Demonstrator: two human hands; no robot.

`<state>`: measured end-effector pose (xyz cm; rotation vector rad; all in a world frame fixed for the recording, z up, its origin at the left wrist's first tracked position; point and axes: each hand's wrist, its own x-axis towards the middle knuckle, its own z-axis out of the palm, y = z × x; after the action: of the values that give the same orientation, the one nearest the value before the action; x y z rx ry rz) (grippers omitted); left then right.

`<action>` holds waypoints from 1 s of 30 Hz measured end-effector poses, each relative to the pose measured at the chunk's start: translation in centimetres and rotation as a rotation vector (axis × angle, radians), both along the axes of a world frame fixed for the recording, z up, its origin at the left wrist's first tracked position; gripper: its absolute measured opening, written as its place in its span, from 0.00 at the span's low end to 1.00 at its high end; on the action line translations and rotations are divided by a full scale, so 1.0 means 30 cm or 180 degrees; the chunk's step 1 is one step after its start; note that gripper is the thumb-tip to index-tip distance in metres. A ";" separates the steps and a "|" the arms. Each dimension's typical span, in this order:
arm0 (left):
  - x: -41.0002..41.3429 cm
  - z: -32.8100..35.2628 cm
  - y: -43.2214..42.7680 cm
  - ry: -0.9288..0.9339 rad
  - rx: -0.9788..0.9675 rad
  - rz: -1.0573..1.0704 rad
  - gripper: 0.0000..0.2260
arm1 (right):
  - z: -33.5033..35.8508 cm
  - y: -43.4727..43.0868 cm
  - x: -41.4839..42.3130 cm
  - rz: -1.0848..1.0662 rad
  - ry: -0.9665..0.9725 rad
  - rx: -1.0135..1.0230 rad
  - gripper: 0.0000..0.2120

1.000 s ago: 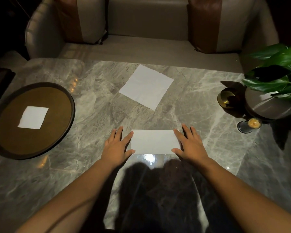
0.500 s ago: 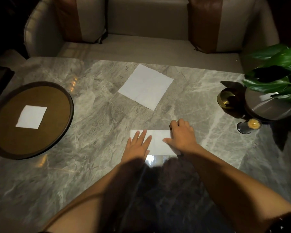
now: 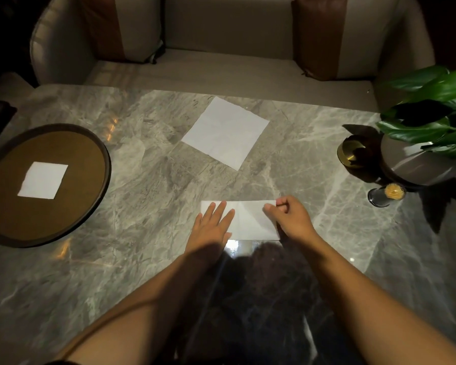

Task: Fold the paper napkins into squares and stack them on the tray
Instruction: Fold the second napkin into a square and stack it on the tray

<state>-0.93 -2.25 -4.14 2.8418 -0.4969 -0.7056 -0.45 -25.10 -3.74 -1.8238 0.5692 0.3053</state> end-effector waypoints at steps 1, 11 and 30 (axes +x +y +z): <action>0.000 0.005 -0.007 0.0011 0.0045 0.0005 0.26 | -0.003 -0.004 -0.031 -0.0048 0.0044 0.0039 0.14; 0.028 0.030 -0.066 0.0062 0.0126 0.0107 0.27 | -0.046 0.045 -0.034 -0.0331 0.0203 -0.0447 0.08; 0.039 -0.096 -0.048 -0.0132 0.0083 -0.0182 0.39 | 0.037 0.034 -0.005 -0.0339 -0.0389 -0.0368 0.07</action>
<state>0.24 -3.70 -7.02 2.8823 -0.5816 -0.6687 -0.59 -24.08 -2.64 -1.9007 0.6063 0.0896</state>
